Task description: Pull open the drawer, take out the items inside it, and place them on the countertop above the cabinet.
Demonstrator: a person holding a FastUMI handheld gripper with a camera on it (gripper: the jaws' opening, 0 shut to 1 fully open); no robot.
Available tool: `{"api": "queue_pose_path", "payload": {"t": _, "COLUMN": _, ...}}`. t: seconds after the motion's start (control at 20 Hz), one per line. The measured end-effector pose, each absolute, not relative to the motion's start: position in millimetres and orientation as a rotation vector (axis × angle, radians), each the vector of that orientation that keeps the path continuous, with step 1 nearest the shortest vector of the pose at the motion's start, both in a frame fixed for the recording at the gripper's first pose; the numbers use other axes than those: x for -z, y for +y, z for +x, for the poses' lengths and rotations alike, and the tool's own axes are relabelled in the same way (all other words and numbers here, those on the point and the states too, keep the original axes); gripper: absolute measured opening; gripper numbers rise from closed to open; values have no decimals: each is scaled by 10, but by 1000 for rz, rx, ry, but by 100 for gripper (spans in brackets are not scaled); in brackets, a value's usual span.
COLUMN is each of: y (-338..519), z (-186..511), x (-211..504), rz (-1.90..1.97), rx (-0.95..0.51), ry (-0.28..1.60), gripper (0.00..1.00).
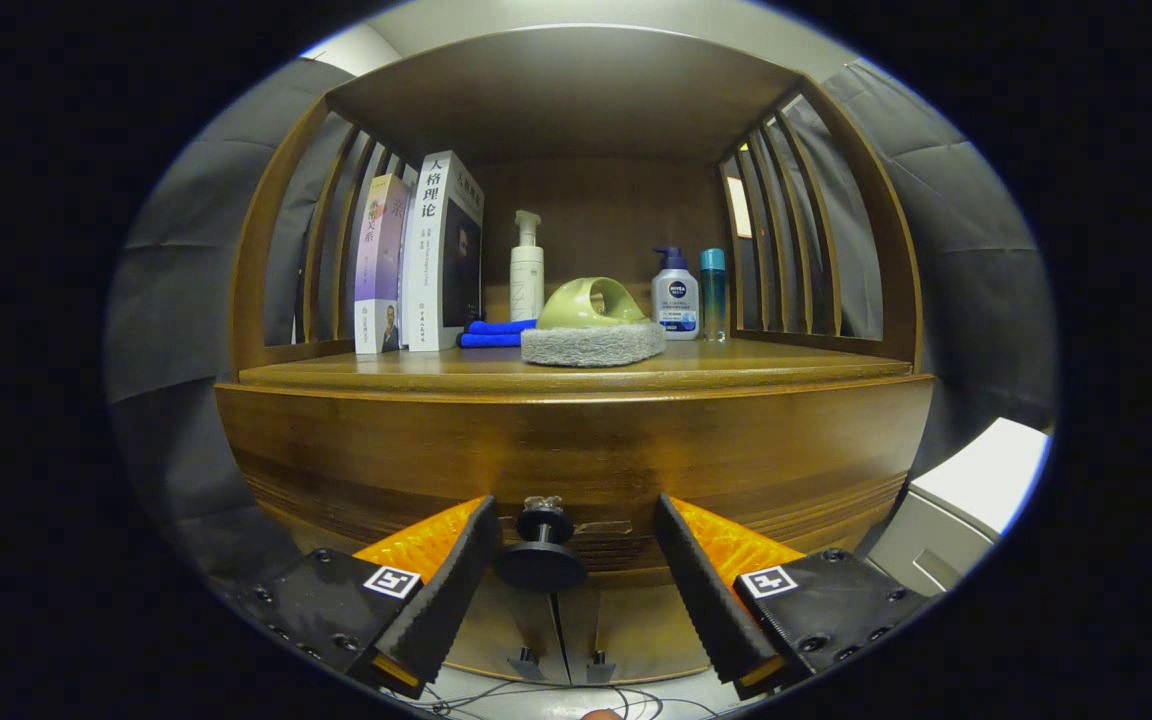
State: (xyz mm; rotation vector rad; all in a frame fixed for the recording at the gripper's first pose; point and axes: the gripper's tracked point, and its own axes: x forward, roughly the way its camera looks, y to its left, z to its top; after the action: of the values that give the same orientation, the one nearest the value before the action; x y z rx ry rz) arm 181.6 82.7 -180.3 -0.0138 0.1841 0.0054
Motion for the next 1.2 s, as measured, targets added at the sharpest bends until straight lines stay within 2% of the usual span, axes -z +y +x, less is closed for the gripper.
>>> {"api": "queue_pose_path", "payload": {"t": 0.45, "y": 896, "z": 1886, "x": 1763, "rz": -88, "rx": 11, "ry": 114, "gripper": 99}}
{"api": "queue_pose_path", "payload": {"t": 0.6, "y": 992, "z": 1842, "x": 1498, "rz": -133, "rx": -24, "ry": 54, "gripper": 98}}
{"api": "queue_pose_path", "payload": {"t": 0.8, "y": 1087, "z": 1550, "x": 1012, "rz": -91, "rx": -64, "ry": -6, "gripper": 97}}
{"api": "queue_pose_path", "payload": {"t": 0.95, "y": 996, "z": 1245, "x": 764, "rz": -75, "rx": -34, "ry": 1, "gripper": 96}}
{"api": "queue_pose_path", "payload": {"t": 1.2, "y": 958, "z": 734, "x": 539, "rz": -52, "rx": -65, "ry": 24, "gripper": 95}}
